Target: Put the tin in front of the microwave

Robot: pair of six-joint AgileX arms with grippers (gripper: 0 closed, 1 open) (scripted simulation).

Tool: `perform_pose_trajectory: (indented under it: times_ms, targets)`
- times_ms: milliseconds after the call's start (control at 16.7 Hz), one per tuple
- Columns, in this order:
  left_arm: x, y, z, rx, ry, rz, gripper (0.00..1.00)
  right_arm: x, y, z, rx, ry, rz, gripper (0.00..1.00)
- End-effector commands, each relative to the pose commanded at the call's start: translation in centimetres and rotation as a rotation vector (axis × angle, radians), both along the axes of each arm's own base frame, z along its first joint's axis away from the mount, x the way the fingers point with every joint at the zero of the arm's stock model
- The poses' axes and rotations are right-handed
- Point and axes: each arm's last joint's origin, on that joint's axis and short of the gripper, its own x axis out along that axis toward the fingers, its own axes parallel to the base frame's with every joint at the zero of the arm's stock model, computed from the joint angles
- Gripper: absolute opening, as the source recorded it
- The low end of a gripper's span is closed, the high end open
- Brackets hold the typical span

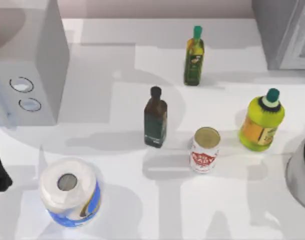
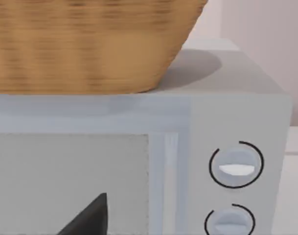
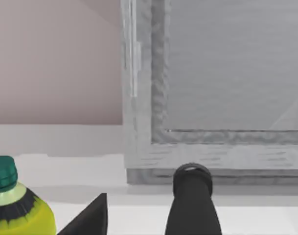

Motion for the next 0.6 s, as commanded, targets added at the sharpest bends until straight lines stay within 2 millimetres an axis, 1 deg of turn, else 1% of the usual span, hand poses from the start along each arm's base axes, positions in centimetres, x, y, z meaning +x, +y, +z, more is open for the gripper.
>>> perform_pose_trajectory:
  times_ms: [180, 300, 420, 600]
  targets:
    - [0.0, -0.1, 0.1, 0.000, 0.008, -0.006, 1.00, 0.0, 0.0, 0.0, 0.000, 0.000, 0.000, 1.00]
    - [0.1, -0.3, 0.8, 0.001, 0.049, -0.037, 1.00, 0.0, 0.0, 0.0, 0.000, 0.000, 0.000, 1.00]
    - [0.3, -0.8, 2.0, 0.004, 0.124, -0.088, 1.00, 0.0, 0.0, 0.0, 0.000, 0.000, 0.000, 1.00]
    - [1.2, -1.8, 4.6, 0.015, 0.281, -0.184, 1.00, 0.0, 0.0, 0.0, 0.000, 0.000, 0.000, 1.00]
